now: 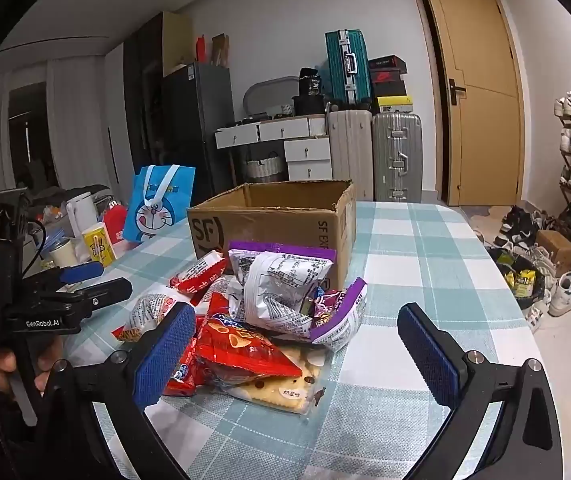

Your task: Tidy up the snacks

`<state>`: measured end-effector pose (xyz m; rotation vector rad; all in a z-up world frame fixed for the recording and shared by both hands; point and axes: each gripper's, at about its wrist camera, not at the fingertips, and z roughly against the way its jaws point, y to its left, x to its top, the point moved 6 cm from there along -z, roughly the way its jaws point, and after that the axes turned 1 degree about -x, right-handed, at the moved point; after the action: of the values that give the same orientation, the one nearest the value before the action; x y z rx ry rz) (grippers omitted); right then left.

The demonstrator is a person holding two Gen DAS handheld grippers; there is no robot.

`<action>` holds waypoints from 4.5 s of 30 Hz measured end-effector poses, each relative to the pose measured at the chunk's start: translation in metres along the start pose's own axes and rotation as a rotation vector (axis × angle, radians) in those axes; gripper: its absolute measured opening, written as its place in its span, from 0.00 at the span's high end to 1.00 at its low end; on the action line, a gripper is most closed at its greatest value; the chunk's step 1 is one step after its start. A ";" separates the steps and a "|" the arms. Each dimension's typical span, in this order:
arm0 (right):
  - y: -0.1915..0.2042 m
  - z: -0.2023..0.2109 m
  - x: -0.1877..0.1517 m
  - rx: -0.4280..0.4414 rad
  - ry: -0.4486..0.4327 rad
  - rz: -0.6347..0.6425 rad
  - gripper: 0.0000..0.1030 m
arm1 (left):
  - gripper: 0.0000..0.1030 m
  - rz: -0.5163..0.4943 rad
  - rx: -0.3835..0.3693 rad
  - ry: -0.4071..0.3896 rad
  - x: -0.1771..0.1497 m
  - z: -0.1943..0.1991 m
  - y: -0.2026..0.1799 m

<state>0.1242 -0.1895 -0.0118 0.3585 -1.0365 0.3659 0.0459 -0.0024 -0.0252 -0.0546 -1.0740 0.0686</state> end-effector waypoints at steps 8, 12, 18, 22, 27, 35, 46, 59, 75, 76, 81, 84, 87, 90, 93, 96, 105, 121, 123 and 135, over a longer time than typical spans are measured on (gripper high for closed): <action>0.003 0.005 0.000 -0.001 -0.033 0.023 0.00 | 0.01 -0.008 -0.002 0.000 0.000 0.003 -0.003; 0.004 0.006 0.000 0.001 -0.035 0.025 0.00 | 0.01 -0.008 -0.002 0.000 0.000 0.002 -0.003; 0.003 0.005 0.000 0.000 -0.033 0.024 0.00 | 0.01 -0.007 -0.002 0.002 0.000 0.001 -0.002; 0.003 0.004 0.000 0.000 -0.034 0.023 0.00 | 0.01 -0.007 -0.002 0.002 -0.001 0.001 -0.002; 0.003 0.005 0.000 -0.001 -0.034 0.024 0.00 | 0.01 -0.006 -0.002 0.003 -0.001 0.001 -0.002; 0.002 0.004 0.000 -0.002 -0.036 0.026 0.00 | 0.01 -0.007 -0.004 0.005 -0.001 0.001 -0.004; 0.004 0.006 -0.001 -0.001 -0.037 0.031 0.00 | 0.01 -0.008 -0.003 0.005 -0.001 0.001 -0.004; 0.004 0.006 -0.001 -0.001 -0.035 0.031 0.00 | 0.01 -0.008 -0.003 0.006 -0.001 0.001 -0.005; -0.014 -0.006 -0.001 -0.036 0.035 -0.052 0.00 | 0.01 0.024 -0.008 0.053 -0.004 -0.010 0.004; -0.015 -0.007 0.000 -0.039 0.042 -0.052 0.00 | 0.01 0.025 -0.003 0.062 -0.004 -0.012 0.005; -0.013 -0.017 0.007 -0.048 0.079 -0.049 0.00 | 0.01 0.030 0.022 0.089 -0.003 -0.021 0.009; -0.008 -0.026 0.010 -0.014 0.108 -0.048 0.00 | 0.01 0.035 0.014 0.093 -0.002 -0.022 0.011; -0.001 -0.034 0.014 -0.004 0.126 -0.028 0.00 | 0.01 0.023 0.014 0.078 0.001 -0.022 0.009; 0.007 -0.042 0.017 0.025 0.139 -0.018 0.00 | 0.01 0.021 -0.004 0.077 0.002 -0.022 0.007; 0.010 -0.051 0.019 0.052 0.153 -0.024 0.03 | 0.01 0.007 -0.015 0.100 0.001 -0.026 0.004; 0.012 -0.063 0.021 0.081 0.179 -0.032 0.11 | 0.01 -0.017 -0.018 0.109 0.002 -0.030 0.000; 0.011 -0.086 0.022 0.100 0.221 -0.056 0.17 | 0.01 0.024 -0.080 0.176 0.001 -0.050 0.003; 0.011 -0.073 0.020 0.138 0.168 -0.066 0.51 | 0.04 0.035 -0.135 0.310 -0.015 -0.091 -0.011; 0.011 -0.069 0.021 0.151 0.162 -0.074 0.51 | 0.10 0.062 -0.160 0.326 -0.015 -0.097 -0.011; 0.019 -0.061 0.025 0.180 0.133 -0.059 0.51 | 0.50 0.061 -0.197 0.306 -0.015 -0.088 -0.001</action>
<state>0.1739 -0.1421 -0.0156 0.5182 -0.8632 0.4259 0.1158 -0.0054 -0.0804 -0.2675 -0.7707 0.0083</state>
